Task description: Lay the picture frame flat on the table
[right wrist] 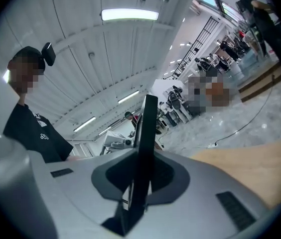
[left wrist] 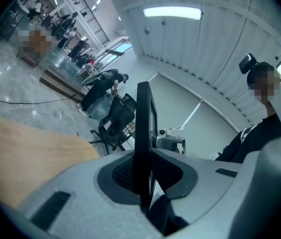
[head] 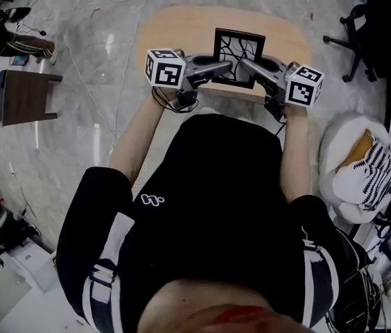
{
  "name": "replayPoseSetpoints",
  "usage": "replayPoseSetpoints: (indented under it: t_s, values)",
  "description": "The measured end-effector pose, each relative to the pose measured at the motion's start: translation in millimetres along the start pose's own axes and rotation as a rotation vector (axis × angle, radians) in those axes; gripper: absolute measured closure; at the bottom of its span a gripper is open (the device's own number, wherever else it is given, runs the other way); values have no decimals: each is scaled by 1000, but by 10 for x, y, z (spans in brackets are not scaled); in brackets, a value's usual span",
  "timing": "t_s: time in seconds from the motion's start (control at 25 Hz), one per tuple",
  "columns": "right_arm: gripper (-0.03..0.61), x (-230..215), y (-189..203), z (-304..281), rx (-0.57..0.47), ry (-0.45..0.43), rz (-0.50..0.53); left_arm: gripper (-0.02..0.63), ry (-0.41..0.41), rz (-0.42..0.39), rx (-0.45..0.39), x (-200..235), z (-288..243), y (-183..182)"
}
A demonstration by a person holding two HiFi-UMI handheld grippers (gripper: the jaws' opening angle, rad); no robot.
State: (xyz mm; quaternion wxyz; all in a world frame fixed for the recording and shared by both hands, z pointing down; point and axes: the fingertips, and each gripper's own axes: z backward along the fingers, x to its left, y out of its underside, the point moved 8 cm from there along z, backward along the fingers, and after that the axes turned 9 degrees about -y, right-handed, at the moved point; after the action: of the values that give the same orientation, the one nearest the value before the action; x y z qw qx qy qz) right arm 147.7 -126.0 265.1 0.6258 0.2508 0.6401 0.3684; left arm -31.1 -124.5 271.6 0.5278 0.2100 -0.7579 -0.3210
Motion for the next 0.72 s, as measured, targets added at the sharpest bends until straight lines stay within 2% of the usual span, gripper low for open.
replayPoseSetpoints:
  t_s: [0.24, 0.52, 0.72]
  values:
    - [541, -317, 81, 84, -50, 45, -106, 555, -7, 64, 70, 276, -218, -32]
    - [538, -677, 510, 60, -68, 80, -276, 551, -58, 176, 152, 648, -312, 276]
    - [535, -972, 796, -133, -54, 112, -370, 548, -72, 283, 168, 1041, -242, 526]
